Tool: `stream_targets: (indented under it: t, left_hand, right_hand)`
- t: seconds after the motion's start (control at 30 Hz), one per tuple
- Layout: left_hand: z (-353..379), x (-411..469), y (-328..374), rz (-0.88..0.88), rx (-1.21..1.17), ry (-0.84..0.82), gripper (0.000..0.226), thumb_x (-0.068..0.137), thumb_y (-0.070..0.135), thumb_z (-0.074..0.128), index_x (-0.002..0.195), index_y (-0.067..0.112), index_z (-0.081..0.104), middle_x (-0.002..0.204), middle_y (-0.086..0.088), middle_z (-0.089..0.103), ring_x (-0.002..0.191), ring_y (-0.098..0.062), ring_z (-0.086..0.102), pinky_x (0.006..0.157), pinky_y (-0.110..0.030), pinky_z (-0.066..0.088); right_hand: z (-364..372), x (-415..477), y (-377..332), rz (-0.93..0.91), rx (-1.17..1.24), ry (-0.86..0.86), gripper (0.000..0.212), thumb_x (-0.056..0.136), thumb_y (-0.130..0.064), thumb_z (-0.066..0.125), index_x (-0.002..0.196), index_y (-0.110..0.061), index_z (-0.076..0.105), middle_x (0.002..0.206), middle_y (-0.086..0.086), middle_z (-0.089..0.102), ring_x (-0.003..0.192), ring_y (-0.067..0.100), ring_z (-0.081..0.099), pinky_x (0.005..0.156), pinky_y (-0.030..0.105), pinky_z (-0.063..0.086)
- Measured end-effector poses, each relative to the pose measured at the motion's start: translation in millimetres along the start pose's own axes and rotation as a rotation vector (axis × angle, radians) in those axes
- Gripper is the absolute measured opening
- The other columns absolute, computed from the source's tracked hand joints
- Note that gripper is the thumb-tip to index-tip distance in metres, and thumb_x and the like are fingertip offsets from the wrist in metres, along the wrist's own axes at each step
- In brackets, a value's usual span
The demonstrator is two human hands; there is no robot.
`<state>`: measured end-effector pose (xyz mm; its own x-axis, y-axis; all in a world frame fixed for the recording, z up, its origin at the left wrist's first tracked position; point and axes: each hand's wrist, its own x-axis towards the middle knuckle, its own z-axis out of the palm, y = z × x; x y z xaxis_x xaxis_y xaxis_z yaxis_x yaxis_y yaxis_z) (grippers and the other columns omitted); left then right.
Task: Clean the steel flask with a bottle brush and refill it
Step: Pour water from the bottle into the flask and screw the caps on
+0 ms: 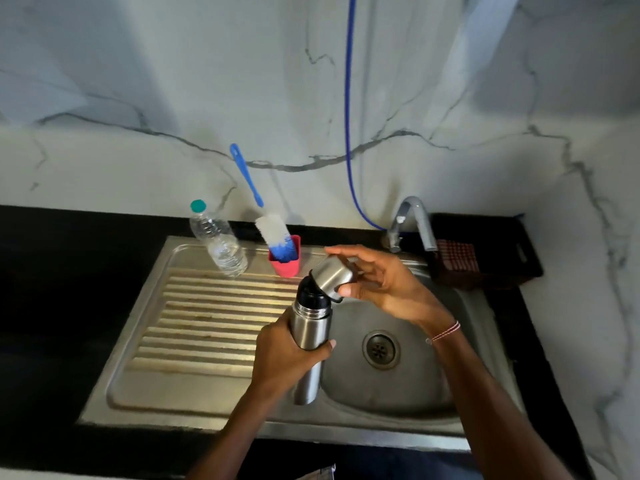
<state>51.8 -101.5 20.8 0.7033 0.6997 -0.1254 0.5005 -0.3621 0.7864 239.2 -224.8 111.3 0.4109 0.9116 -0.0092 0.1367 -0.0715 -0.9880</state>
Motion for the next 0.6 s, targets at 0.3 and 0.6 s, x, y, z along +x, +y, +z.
stream_targets:
  t: [0.3, 0.6]
  left_hand:
    - [29.9, 4.4, 46.1, 0.156, 0.089, -0.176, 0.055, 0.056, 0.058, 0.092, 0.093, 0.033, 0.061, 0.076, 0.016, 0.066, 0.070, 0.003, 0.063, 0.058, -0.005, 0.040]
    - [18.5, 4.6, 50.8, 0.125, -0.087, -0.362, 0.062, 0.044, 0.061, 0.089, 0.091, 0.024, 0.070, 0.080, 0.008, 0.075, 0.074, -0.004, 0.071, 0.066, -0.020, 0.054]
  right_hand:
    - [-48.9, -19.6, -18.6, 0.138, -0.283, -0.167, 0.065, 0.081, -0.005, 0.084, 0.138, -0.027, 0.062, 0.129, -0.006, 0.070, 0.117, 0.016, 0.068, 0.100, 0.045, 0.056]
    - [-62.9, -13.3, -30.5, 0.165, -0.296, -0.371, 0.058, 0.089, -0.006, 0.077, 0.140, -0.026, 0.059, 0.136, -0.006, 0.064, 0.120, 0.021, 0.067, 0.106, 0.047, 0.052]
